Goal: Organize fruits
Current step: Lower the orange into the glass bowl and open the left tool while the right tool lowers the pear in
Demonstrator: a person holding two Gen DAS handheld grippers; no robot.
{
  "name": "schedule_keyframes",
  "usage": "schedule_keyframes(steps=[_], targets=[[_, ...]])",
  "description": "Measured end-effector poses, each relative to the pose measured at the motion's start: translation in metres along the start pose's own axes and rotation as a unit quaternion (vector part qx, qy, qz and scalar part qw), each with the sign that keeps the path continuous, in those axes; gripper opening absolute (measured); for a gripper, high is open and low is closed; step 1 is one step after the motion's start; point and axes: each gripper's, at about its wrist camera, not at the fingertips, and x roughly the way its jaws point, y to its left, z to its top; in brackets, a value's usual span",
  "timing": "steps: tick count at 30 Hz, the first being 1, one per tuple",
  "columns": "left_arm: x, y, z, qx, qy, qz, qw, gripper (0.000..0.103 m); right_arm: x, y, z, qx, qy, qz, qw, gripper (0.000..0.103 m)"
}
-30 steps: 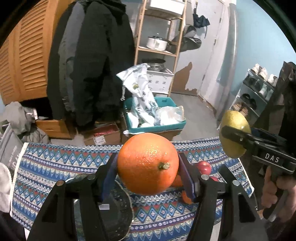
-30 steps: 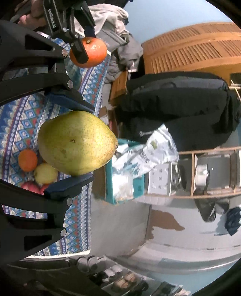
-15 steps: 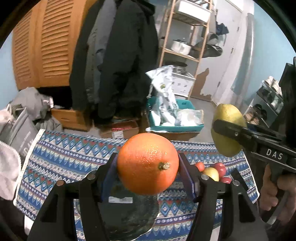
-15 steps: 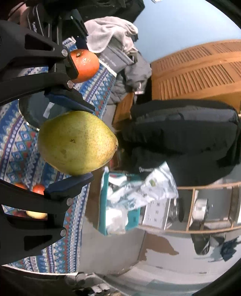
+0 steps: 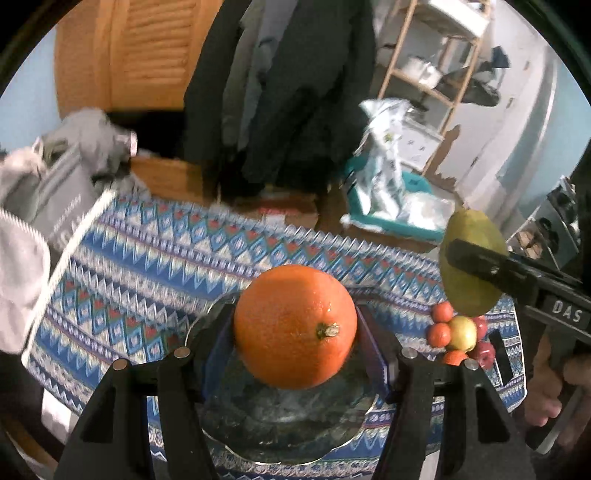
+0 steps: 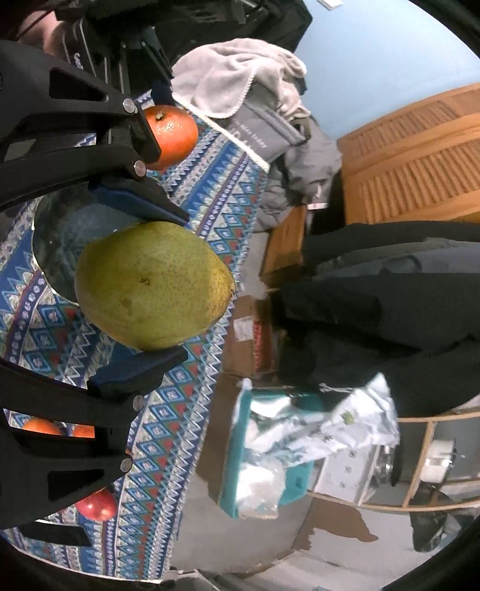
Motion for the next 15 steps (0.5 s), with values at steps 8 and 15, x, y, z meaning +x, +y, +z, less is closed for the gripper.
schedule_keyframes(steps=[8, 15], targets=[[0.048, 0.034, -0.024, -0.035, 0.064, 0.023, 0.9971, 0.065, 0.043, 0.012, -0.011, -0.009, 0.038, 0.01, 0.999, 0.066], [0.083, 0.048, -0.043, -0.045, 0.11, 0.041, 0.9921, 0.065, 0.074, 0.019, -0.024, -0.012, 0.069, 0.02, 0.997, 0.066]])
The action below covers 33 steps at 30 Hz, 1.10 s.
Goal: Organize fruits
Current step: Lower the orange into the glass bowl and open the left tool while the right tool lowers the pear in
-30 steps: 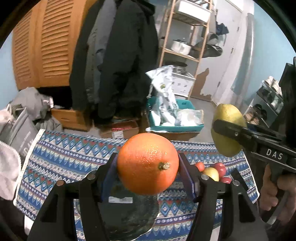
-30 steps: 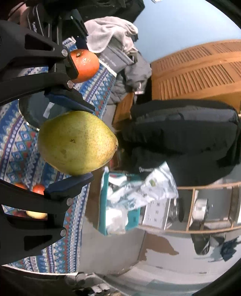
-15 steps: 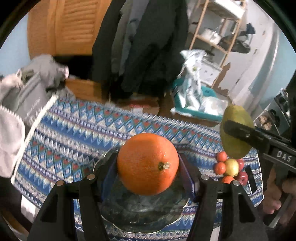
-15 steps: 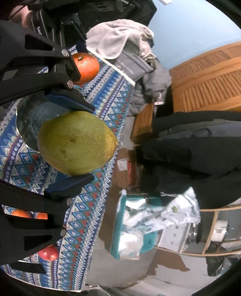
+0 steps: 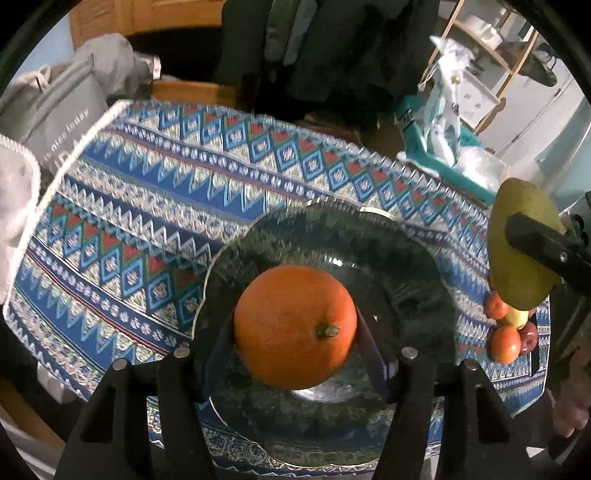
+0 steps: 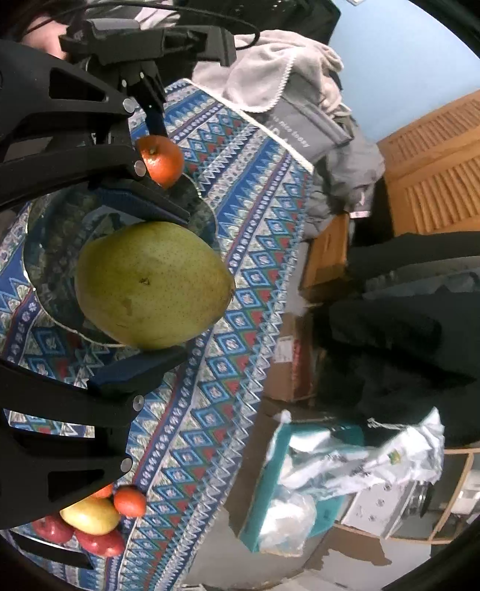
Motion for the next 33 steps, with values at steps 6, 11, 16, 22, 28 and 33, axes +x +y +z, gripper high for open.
schedule_keyframes(steps=[6, 11, 16, 22, 28, 33], targets=[[0.021, 0.002, -0.006, 0.001, 0.022, 0.012, 0.9997, 0.065, 0.025, 0.003, -0.012, -0.002, 0.031, 0.005, 0.999, 0.066], [0.034, -0.003, -0.01, 0.012, 0.041, 0.018, 0.9989, 0.065, 0.039, 0.007, -0.023, -0.007, 0.054, 0.007, 0.998, 0.066], [0.026, -0.002, -0.011, 0.009, 0.028, 0.019, 0.9994, 0.066, 0.05, 0.009, -0.03, -0.006, 0.069, 0.011, 0.998, 0.066], [0.01, 0.005, -0.01, 0.0, 0.016, 0.022, 0.9996, 0.066, 0.061, 0.007, -0.036, 0.005, 0.086, 0.015, 0.996, 0.066], [-0.007, 0.006, -0.011, 0.001, -0.002, 0.026, 0.9997, 0.066, 0.073, 0.005, -0.042, 0.01, 0.104, 0.017, 0.994, 0.066], [-0.015, 0.005, -0.008, 0.004, -0.016, 0.031, 0.9994, 0.066, 0.079, 0.004, -0.046, 0.019, 0.112, 0.022, 0.993, 0.067]])
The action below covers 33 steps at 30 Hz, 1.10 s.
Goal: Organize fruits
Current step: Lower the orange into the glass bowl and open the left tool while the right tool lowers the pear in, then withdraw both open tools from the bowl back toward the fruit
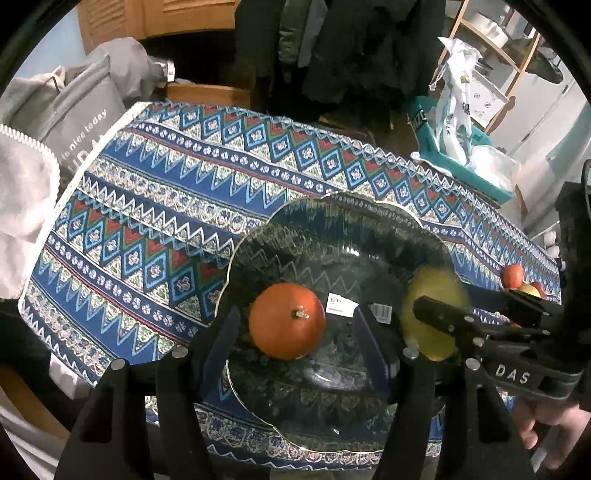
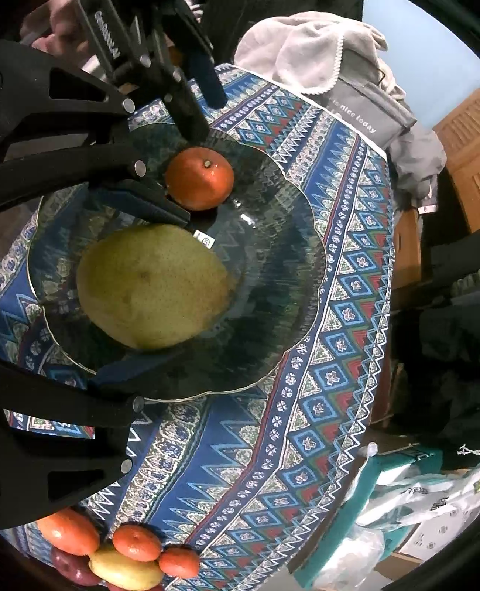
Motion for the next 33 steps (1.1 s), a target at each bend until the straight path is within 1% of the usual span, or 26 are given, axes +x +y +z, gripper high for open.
schedule_keyframes(steps=[2, 9, 16, 18, 20, 21, 27, 29, 30, 31, 33], targets=[[-0.003, -0.001, 0.001, 0.002, -0.005, 0.002, 1.0, 0.066, -0.005, 0.001, 0.002, 0.003, -0.009, 0.01, 1.0, 0.066], [-0.015, -0.008, 0.002, 0.011, -0.02, 0.0, 0.9997, 0.066, -0.018, 0.002, 0.006, 0.001, -0.024, 0.003, 1.0, 0.066], [-0.035, -0.019, 0.007, 0.019, -0.047, -0.005, 0.9987, 0.066, -0.05, -0.001, 0.008, 0.003, -0.063, -0.021, 0.998, 0.066], [-0.042, -0.023, 0.008, 0.021, -0.055, -0.006, 0.9982, 0.066, -0.062, -0.002, 0.008, 0.0, -0.079, -0.035, 0.996, 0.066], [-0.05, -0.028, 0.011, 0.026, -0.066, -0.007, 0.9974, 0.069, -0.074, -0.003, 0.009, -0.001, -0.092, -0.042, 0.995, 0.066], [-0.053, -0.029, 0.011, 0.027, -0.071, -0.007, 0.9971, 0.073, -0.08, -0.004, 0.009, -0.001, -0.098, -0.043, 0.994, 0.066], [-0.08, -0.046, 0.015, 0.042, -0.107, -0.013, 0.9933, 0.074, -0.117, -0.009, 0.009, 0.001, -0.135, -0.065, 0.989, 0.066], [-0.087, -0.05, 0.016, 0.046, -0.117, -0.015, 0.992, 0.078, -0.131, -0.01, 0.007, -0.001, -0.15, -0.071, 0.986, 0.067], [-0.092, -0.053, 0.016, 0.048, -0.123, -0.015, 0.9912, 0.081, -0.136, -0.011, 0.006, 0.0, -0.155, -0.071, 0.985, 0.068], [-0.096, -0.056, 0.016, 0.049, -0.128, -0.016, 0.9904, 0.081, -0.143, -0.013, 0.005, 0.002, -0.162, -0.073, 0.984, 0.071], [-0.104, -0.063, 0.016, 0.054, -0.139, -0.021, 0.9886, 0.081, -0.153, -0.014, 0.003, 0.003, -0.172, -0.077, 0.982, 0.073]])
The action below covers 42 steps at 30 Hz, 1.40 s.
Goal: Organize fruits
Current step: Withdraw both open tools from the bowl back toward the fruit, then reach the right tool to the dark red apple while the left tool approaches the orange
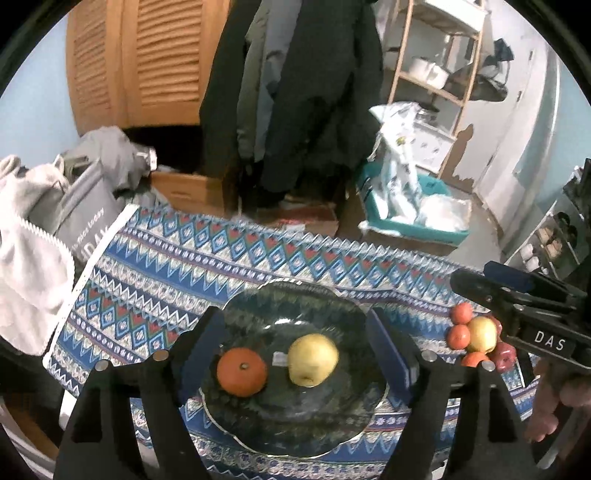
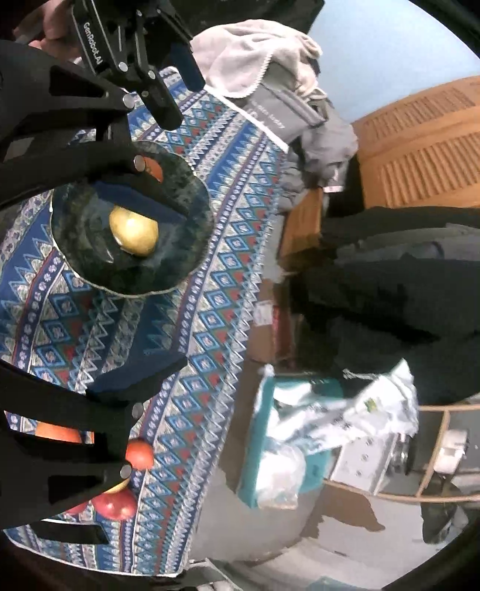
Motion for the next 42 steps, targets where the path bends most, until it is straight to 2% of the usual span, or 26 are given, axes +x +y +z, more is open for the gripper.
schedule_keyframes(steps=[2, 4, 10, 16, 21, 28, 42], targets=[[-0.008, -0.008, 0.003, 0.01, -0.012, 0.0, 0.9999, 0.082, -0.012, -0.003, 0.003, -0.001, -0.012, -0.006, 1.0, 0.073], [-0.015, -0.016, 0.006, 0.016, -0.02, -0.001, 0.9997, 0.089, -0.022, -0.006, 0.005, -0.001, -0.023, -0.013, 1.0, 0.076], [-0.041, -0.038, 0.016, 0.029, -0.053, -0.021, 0.9979, 0.09, -0.061, -0.019, 0.012, 0.001, -0.069, -0.029, 0.997, 0.078], [-0.064, -0.059, 0.024, 0.047, -0.082, -0.037, 0.9948, 0.091, -0.092, -0.03, 0.011, 0.004, -0.096, -0.034, 0.995, 0.078], [-0.071, -0.071, 0.026, 0.053, -0.087, -0.05, 0.9936, 0.095, -0.111, -0.04, 0.006, 0.005, -0.109, -0.041, 0.993, 0.08], [-0.072, -0.092, 0.027, 0.068, -0.087, -0.053, 0.9925, 0.095, -0.128, -0.06, -0.001, 0.018, -0.118, -0.045, 0.992, 0.08], [-0.07, -0.144, 0.025, 0.099, -0.078, -0.093, 0.9877, 0.095, -0.16, -0.112, -0.021, 0.05, -0.129, -0.074, 0.988, 0.081]])
